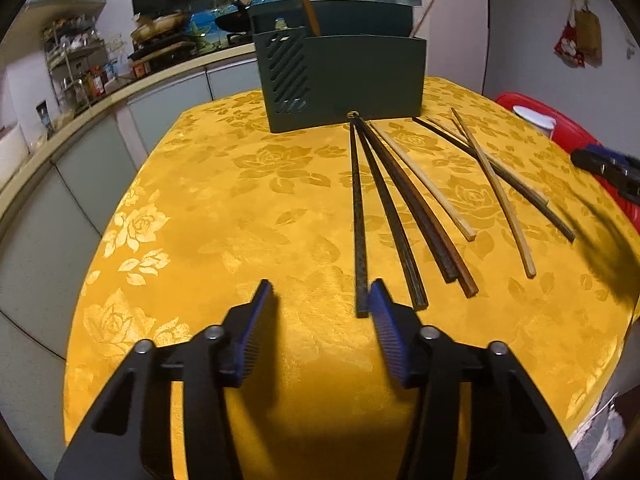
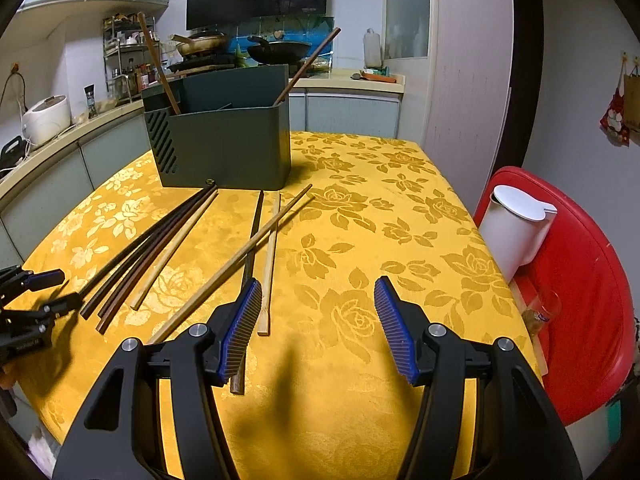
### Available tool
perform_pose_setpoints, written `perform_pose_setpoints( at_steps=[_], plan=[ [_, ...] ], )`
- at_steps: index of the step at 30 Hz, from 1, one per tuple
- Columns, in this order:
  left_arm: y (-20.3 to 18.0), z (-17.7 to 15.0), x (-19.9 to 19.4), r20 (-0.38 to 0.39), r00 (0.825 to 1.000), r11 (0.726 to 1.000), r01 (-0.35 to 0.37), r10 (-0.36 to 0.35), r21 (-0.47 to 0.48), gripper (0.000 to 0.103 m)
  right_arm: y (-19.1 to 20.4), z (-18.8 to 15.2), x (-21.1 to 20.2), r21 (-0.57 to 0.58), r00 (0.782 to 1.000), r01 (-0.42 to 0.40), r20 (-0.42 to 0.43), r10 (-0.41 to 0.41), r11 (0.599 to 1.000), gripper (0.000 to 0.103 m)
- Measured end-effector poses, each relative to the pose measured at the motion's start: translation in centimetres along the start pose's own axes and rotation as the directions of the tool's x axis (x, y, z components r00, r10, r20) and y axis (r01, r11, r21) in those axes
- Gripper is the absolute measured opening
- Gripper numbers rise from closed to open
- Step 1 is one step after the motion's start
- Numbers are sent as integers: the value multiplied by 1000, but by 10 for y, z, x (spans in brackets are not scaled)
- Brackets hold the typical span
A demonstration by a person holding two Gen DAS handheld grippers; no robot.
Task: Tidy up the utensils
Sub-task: 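Close the left gripper on a dark chopstick, then close the right gripper on a light wooden chopstick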
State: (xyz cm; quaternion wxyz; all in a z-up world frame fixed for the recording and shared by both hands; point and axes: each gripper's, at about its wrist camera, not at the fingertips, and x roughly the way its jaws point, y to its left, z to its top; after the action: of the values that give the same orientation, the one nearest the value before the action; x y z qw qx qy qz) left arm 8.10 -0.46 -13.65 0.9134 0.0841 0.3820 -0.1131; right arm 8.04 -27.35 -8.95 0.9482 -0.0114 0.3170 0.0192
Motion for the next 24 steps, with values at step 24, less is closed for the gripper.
perform_pose_setpoints(
  at_steps=[24],
  plan=[
    [-5, 1, 1, 7, 998, 998, 57, -57, -21, 8, 14, -6, 46, -12, 980, -133, -152, 130, 991, 31]
  ],
)
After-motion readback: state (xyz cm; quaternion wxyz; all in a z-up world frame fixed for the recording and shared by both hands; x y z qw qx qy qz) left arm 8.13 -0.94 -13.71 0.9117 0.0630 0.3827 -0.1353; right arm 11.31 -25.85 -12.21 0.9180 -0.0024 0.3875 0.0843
